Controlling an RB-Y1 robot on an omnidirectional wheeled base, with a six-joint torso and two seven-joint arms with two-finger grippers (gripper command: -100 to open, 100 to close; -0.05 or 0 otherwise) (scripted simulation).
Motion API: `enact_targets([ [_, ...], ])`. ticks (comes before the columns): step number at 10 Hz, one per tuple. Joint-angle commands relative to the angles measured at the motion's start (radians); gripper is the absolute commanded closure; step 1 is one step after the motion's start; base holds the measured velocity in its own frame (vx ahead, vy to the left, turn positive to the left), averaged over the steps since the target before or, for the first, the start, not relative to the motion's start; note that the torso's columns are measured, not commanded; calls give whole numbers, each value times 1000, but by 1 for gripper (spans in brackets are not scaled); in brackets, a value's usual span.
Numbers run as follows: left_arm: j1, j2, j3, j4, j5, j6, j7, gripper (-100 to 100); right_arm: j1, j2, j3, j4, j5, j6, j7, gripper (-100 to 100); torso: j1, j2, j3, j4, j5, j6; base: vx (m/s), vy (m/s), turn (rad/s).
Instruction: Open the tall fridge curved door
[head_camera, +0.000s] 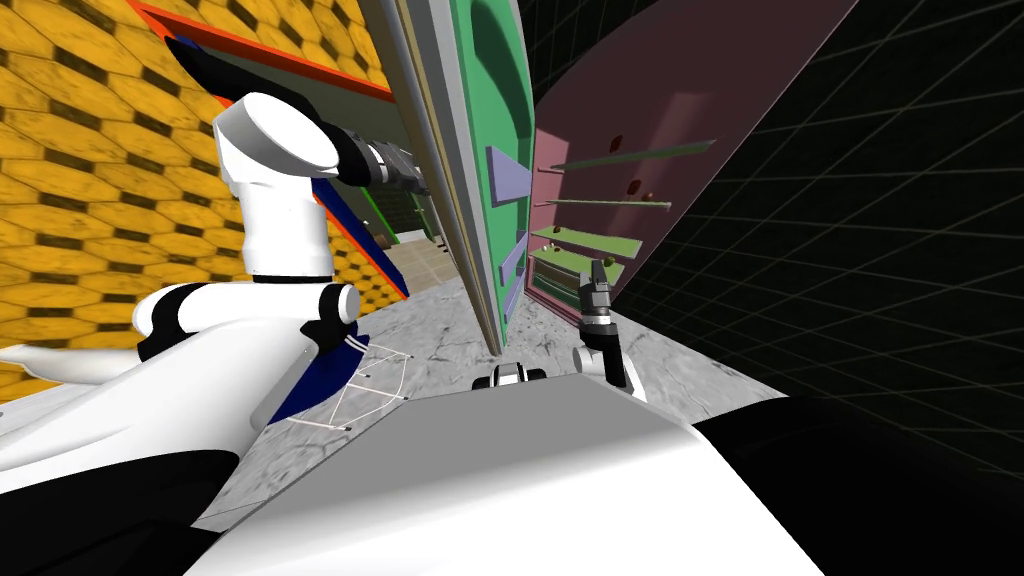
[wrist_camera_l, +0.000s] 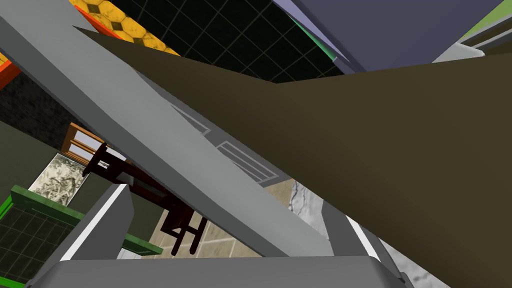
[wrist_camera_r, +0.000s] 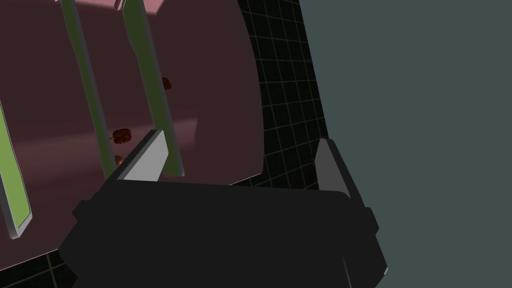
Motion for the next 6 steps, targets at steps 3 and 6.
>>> enact_targets([
  [3, -3, 1, 0, 1, 2, 4, 0, 0, 0, 0, 0, 0, 0, 0, 0, 0, 1, 2, 2, 1, 0, 0, 3, -1, -1],
  [6, -3, 1, 0, 1, 2, 4, 0, 0, 0, 0, 0, 0, 0, 0, 0, 0, 0, 0, 0, 0, 0, 0, 0, 0, 0],
])
